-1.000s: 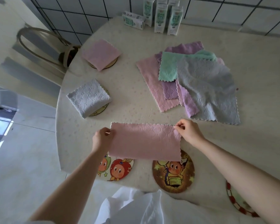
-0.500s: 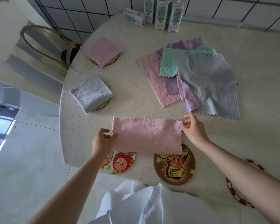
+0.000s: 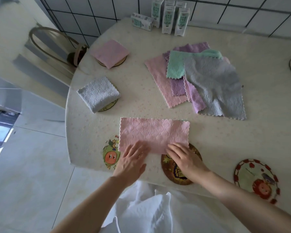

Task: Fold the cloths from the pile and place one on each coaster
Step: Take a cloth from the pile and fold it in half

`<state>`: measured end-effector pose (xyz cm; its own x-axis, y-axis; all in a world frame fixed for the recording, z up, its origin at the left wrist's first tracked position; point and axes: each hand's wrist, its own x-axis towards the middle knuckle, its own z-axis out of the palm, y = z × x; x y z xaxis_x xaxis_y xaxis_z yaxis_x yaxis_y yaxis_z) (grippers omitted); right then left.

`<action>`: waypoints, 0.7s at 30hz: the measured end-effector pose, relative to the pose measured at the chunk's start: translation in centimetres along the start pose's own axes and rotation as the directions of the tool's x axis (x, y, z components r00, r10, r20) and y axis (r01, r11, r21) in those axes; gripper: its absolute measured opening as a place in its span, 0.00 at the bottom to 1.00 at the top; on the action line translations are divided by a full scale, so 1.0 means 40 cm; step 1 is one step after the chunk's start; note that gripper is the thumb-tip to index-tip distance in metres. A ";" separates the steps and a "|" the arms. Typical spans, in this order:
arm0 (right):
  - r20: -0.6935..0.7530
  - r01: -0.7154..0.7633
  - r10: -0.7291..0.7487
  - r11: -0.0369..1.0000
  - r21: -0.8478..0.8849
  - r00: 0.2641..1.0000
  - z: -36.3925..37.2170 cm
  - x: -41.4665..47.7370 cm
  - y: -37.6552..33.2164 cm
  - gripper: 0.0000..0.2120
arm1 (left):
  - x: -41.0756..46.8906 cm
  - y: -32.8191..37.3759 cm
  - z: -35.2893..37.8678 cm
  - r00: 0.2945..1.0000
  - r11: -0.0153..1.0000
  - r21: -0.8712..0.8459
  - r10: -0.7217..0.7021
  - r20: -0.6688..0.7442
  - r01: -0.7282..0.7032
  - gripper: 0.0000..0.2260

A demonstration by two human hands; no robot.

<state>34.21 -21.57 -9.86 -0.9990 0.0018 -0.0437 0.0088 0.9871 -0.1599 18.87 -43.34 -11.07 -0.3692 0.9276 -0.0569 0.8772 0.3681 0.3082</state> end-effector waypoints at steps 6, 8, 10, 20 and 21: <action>0.080 0.003 0.006 0.994 -0.105 0.997 -0.003 -0.017 0.023 0.34 | -0.051 -0.029 0.021 0.991 0.992 0.028 -0.121 0.056 0.120 0.26; 0.114 -0.020 0.033 0.993 -0.117 0.993 -0.006 -0.015 0.023 0.37 | -0.071 -0.043 0.016 0.981 0.982 0.025 -0.186 0.046 0.185 0.25; 0.142 -0.037 0.054 0.992 -0.122 0.988 -0.015 -0.006 0.019 0.38 | -0.089 -0.058 0.010 0.967 0.968 0.039 -0.249 0.049 0.248 0.24; 0.129 -0.104 0.113 0.992 -0.075 0.985 -0.071 0.050 0.009 0.21 | -0.098 -0.067 -0.004 0.952 0.947 0.122 -0.303 0.042 0.296 0.27; 0.105 -0.115 0.121 0.992 -0.058 0.987 -0.078 0.049 0.009 0.19 | -0.093 -0.067 -0.008 0.954 0.947 0.147 -0.296 0.043 0.287 0.28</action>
<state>32.13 -20.71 -6.92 -0.9807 0.1042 -0.1655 0.1212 0.9880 -0.0961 17.79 -47.82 -11.38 -0.5990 0.7787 -0.1865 0.7693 0.6243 0.1359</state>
